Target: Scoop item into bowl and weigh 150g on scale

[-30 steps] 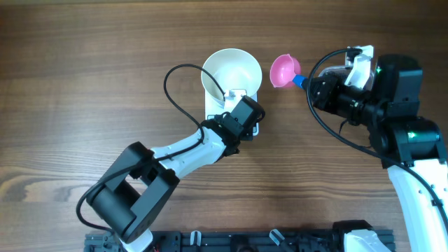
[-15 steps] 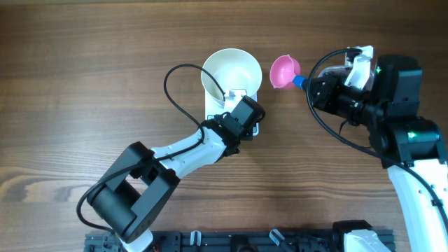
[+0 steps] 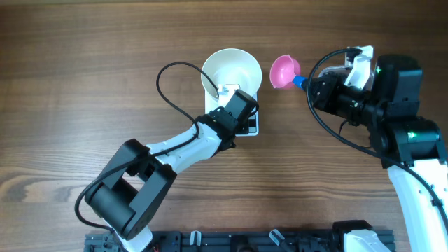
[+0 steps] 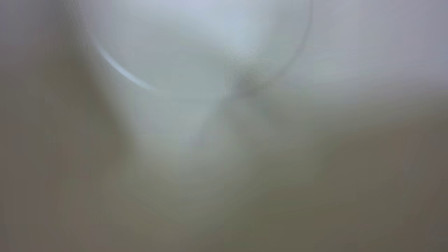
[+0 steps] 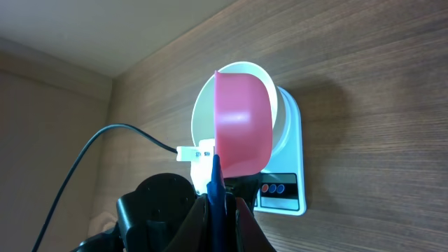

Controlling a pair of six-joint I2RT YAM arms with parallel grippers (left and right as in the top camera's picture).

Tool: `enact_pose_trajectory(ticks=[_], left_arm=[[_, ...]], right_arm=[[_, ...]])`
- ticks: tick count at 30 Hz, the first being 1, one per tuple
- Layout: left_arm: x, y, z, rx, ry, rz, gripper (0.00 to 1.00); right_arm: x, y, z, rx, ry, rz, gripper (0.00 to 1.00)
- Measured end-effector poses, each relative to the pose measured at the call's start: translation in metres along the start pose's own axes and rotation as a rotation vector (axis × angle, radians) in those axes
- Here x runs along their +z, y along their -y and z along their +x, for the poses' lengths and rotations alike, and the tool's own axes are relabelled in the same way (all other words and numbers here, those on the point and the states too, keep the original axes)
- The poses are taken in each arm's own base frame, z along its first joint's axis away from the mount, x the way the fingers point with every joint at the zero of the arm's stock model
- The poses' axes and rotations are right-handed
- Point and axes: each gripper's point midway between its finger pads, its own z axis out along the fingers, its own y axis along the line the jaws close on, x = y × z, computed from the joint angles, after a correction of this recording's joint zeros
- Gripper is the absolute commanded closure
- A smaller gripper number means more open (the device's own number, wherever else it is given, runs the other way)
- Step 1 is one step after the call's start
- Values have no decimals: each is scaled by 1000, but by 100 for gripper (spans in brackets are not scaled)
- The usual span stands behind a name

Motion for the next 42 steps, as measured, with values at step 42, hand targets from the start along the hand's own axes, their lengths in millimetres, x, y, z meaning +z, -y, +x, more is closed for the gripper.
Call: enact_pose_trajectory(ticks=[42], left_arm=[[-3, 10, 11, 114, -68, 81, 96]], right_arm=[[0, 0, 0, 0, 0, 0, 96]])
